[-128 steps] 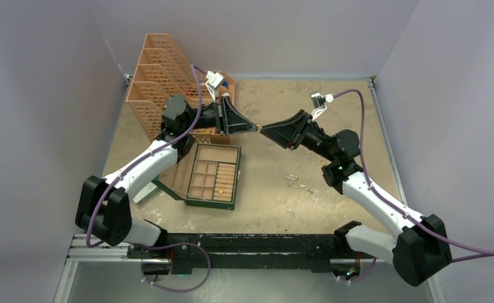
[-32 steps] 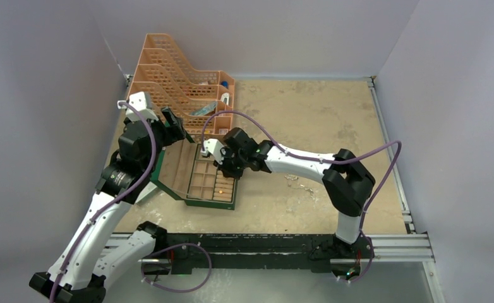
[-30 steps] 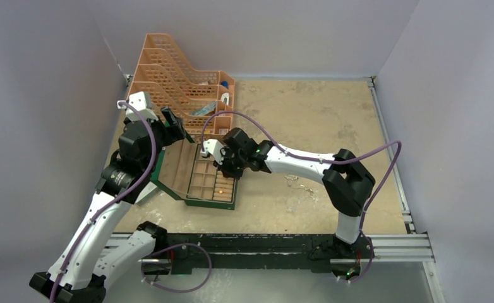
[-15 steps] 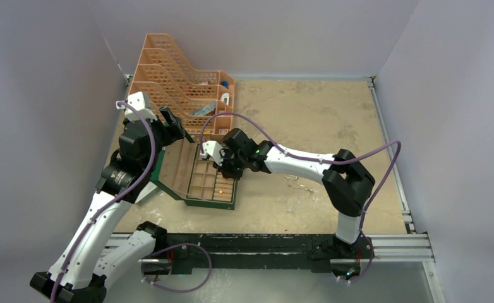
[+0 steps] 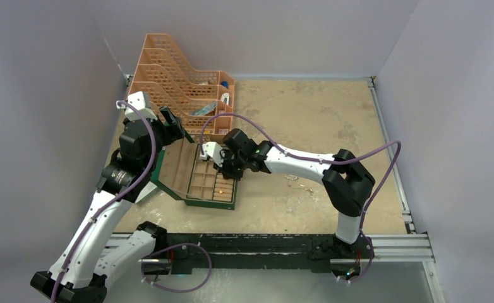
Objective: Organize the mixed jewelry
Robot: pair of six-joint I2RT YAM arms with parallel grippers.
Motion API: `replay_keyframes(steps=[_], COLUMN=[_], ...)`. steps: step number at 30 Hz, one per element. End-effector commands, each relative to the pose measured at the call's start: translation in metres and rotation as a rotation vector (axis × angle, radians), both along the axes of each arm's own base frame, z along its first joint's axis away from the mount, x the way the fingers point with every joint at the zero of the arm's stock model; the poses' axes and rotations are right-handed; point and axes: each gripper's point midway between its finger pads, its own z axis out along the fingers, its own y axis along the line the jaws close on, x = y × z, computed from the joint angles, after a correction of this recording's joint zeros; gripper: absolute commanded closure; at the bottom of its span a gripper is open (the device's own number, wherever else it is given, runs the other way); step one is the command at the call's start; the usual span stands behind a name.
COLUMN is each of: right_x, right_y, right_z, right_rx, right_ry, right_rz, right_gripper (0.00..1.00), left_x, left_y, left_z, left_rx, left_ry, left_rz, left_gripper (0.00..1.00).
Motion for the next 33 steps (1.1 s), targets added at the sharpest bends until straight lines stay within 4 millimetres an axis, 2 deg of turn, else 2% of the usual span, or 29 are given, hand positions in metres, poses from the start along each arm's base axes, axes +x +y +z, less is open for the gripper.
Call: replay_keyframes(steps=[1,29,33], right_x=[0.008,0.003,0.004], right_y=[0.009,0.005,0.002], right_z=[0.016,-0.008,-0.005], right_rx=[0.024,-0.039,-0.053], right_ry=[-0.041,-0.017,-0.040], right_rz=[0.000,-0.009,-0.020], right_gripper=[1.00,1.00,1.00], left_x=[0.003,0.004,0.004], left_y=[0.002,0.003,0.003], left_z=[0.005,0.003,0.003], left_rx=[-0.019,-0.015,-0.014], left_ry=[-0.019,-0.011,-0.009], left_rz=[0.013,0.020,0.020], left_gripper=[0.27,0.27,0.27])
